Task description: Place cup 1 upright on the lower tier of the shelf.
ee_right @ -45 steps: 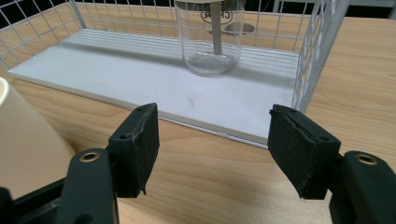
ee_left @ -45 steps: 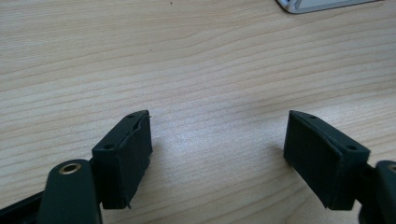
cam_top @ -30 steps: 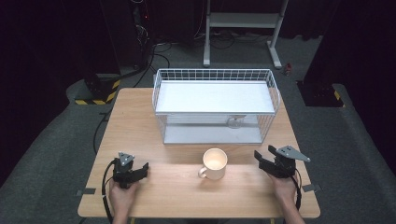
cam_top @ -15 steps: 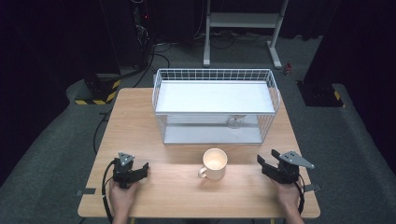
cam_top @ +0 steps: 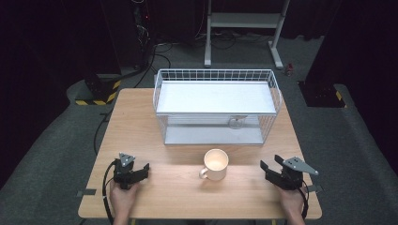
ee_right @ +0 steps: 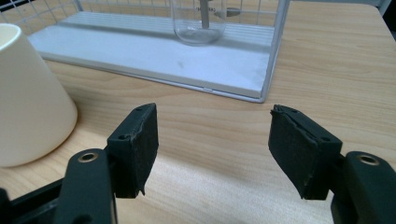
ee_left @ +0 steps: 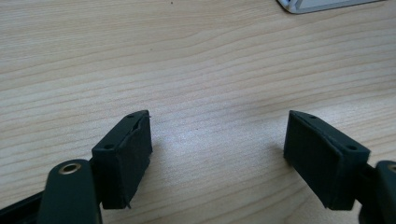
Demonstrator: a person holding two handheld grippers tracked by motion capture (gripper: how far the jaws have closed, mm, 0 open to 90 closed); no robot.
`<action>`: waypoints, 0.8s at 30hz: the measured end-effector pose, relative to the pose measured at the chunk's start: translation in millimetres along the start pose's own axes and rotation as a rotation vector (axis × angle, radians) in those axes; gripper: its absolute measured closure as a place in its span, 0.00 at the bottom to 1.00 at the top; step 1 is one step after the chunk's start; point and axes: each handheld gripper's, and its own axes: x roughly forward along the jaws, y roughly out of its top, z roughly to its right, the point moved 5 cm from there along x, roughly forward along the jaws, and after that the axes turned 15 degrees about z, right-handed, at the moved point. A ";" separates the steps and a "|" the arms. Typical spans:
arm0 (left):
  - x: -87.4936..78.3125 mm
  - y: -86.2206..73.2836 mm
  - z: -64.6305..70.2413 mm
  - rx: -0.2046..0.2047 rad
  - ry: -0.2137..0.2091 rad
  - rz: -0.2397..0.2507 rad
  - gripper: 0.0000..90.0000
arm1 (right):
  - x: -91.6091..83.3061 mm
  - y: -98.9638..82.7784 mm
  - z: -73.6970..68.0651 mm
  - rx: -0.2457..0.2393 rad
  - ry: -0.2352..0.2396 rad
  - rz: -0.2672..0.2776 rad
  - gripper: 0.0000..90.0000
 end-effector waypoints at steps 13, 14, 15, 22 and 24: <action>-0.2 -0.2 0.1 0.000 0.002 -0.002 0.25 | -6.6 -15.1 4.7 -0.030 -0.025 -0.042 0.37; -0.3 -0.3 0.3 -0.002 0.002 -0.003 0.25 | -6.8 -16.0 4.6 -0.035 -0.027 -0.045 0.37; -0.2 -0.2 0.1 0.000 0.002 -0.002 0.25 | -7.1 -17.3 5.7 -0.047 -0.030 -0.049 0.37; -0.1 -0.2 0.2 -0.001 0.001 -0.003 0.25 | -5.5 -23.3 8.2 -0.043 -0.034 -0.089 0.36; 0.4 -0.3 0.8 -0.002 -0.005 -0.002 0.24 | -3.5 -24.6 9.6 -0.058 -0.028 -0.106 0.36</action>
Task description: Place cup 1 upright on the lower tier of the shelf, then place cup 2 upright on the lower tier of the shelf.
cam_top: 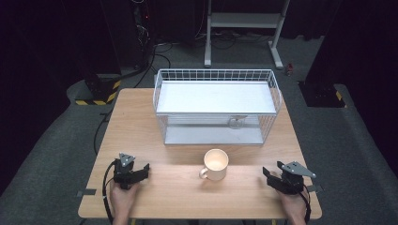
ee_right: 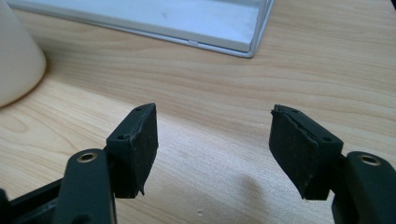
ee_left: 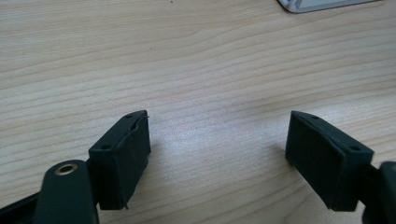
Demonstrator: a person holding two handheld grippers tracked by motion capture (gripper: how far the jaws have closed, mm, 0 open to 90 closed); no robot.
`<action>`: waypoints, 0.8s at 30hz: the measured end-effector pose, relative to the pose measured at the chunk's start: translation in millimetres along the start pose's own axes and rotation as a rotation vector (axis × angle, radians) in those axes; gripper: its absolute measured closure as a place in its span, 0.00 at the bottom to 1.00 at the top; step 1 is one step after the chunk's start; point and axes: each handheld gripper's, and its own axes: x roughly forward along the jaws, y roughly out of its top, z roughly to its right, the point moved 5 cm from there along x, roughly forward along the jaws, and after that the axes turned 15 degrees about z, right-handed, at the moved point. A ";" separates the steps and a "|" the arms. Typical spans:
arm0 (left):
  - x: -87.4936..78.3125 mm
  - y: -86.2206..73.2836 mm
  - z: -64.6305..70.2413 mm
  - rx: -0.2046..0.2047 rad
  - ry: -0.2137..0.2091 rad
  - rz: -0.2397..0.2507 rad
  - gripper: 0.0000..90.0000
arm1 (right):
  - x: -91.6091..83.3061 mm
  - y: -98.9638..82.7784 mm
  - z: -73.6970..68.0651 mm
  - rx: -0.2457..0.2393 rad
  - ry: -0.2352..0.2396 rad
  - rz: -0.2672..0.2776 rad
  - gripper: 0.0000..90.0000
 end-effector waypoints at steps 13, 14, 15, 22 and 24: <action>3.3 1.3 0.0 0.003 -0.004 -0.028 0.15 | 13.4 -8.9 2.6 -0.028 0.025 -0.171 0.30; 2.9 1.4 0.2 0.002 -0.003 -0.031 0.15 | 14.0 -8.9 3.4 -0.022 0.017 -0.174 0.29; 2.5 1.6 0.7 -0.002 0.000 -0.037 0.15 | 14.2 -8.9 4.1 -0.022 0.013 -0.175 0.28; -6.2 10.3 20.9 -0.007 -0.081 0.005 0.12 | 14.8 -8.9 4.1 -0.022 0.010 -0.177 0.27; -7.8 13.9 29.4 0.015 -0.110 0.024 0.12 | 15.0 -8.9 4.2 -0.024 0.012 -0.176 0.27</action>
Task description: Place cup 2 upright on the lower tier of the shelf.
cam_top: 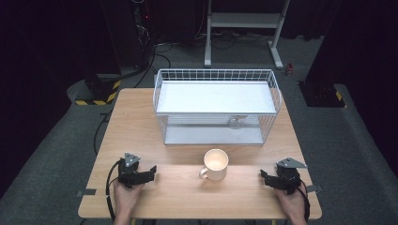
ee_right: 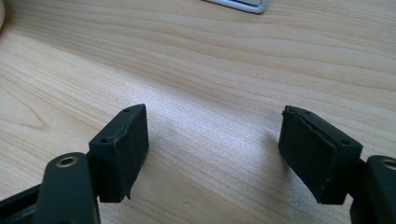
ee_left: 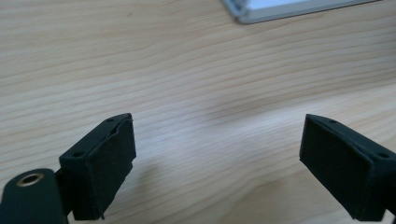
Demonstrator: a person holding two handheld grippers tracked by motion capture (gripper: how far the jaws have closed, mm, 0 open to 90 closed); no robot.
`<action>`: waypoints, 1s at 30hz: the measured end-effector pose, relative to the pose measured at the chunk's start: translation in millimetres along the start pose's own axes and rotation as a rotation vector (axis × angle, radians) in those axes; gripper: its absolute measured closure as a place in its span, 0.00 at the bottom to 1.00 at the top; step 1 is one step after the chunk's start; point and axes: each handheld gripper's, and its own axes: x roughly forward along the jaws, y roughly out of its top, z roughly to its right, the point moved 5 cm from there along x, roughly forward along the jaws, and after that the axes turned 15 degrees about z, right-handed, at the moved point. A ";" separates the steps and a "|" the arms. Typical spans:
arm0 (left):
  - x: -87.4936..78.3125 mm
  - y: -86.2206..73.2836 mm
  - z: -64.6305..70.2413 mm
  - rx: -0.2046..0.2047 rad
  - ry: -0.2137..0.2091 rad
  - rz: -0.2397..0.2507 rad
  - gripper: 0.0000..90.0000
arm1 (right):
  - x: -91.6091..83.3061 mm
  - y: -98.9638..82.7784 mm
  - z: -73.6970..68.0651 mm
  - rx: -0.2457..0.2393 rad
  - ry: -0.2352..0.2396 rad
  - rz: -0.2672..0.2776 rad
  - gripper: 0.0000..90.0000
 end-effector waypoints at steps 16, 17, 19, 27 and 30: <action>3.6 5.4 73.5 0.034 -0.232 0.011 0.06 | 0.2 0.2 -0.1 0.002 -0.002 -0.003 0.27; 4.3 5.6 77.6 0.038 -0.241 0.009 0.06 | 0.2 0.2 -0.1 0.003 -0.002 -0.003 0.27; 5.5 6.1 82.6 0.043 -0.255 0.009 0.05 | 0.2 0.2 -0.1 0.003 -0.002 -0.003 0.27; 7.4 7.7 101.9 0.063 -0.295 0.006 0.04 | 0.2 0.2 -0.1 0.002 -0.002 -0.003 0.27; 8.2 9.4 114.7 0.090 -0.321 0.006 0.03 | 0.2 0.2 -0.1 0.002 -0.002 -0.003 0.27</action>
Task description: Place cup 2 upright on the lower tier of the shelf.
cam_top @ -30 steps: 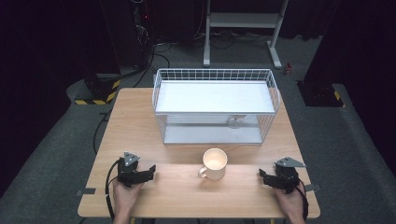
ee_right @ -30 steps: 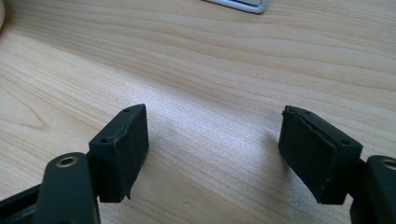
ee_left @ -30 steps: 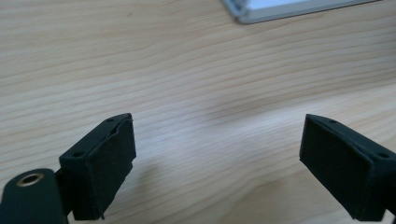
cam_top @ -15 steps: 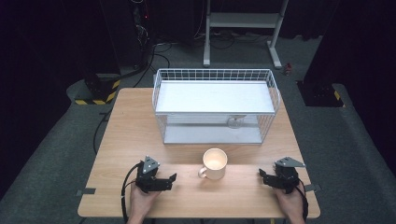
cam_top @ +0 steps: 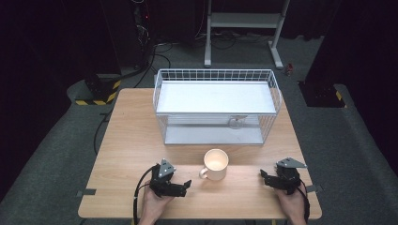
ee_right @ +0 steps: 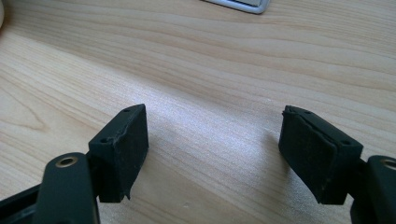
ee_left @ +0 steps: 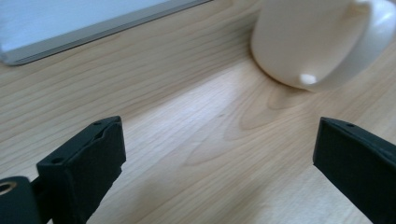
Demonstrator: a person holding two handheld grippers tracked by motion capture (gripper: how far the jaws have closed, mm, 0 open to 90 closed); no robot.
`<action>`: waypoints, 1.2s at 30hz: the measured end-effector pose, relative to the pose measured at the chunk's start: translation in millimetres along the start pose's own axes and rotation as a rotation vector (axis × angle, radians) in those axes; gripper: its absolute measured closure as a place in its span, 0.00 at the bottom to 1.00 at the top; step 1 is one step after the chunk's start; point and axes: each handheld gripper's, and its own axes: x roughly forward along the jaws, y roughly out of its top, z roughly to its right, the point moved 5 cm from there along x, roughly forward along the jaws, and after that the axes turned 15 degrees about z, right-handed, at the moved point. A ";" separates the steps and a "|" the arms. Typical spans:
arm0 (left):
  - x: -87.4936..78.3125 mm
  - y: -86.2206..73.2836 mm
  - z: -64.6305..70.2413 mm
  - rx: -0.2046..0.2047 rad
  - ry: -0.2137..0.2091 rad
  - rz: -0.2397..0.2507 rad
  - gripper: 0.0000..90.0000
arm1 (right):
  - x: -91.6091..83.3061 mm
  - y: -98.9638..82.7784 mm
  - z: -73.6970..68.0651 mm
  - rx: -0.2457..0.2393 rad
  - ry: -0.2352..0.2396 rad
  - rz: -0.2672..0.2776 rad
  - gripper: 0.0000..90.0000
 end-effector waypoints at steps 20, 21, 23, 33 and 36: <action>33.9 11.6 38.2 0.064 -0.096 -0.005 0.02 | 0.0 0.0 0.0 0.000 0.000 0.000 0.27; 35.1 11.9 38.8 0.068 -0.097 -0.007 0.02 | 0.0 0.0 0.0 0.000 0.000 0.000 0.27; 38.5 13.7 41.2 0.071 -0.096 0.002 0.02 | 0.0 0.0 0.0 0.000 0.000 0.000 0.27; 55.1 24.3 47.8 0.086 -0.090 0.024 0.04 | 0.0 0.0 0.0 0.000 0.000 0.000 0.27; 60.6 23.9 49.4 0.074 -0.091 0.030 0.05 | 0.0 0.0 0.0 0.000 0.000 0.000 0.27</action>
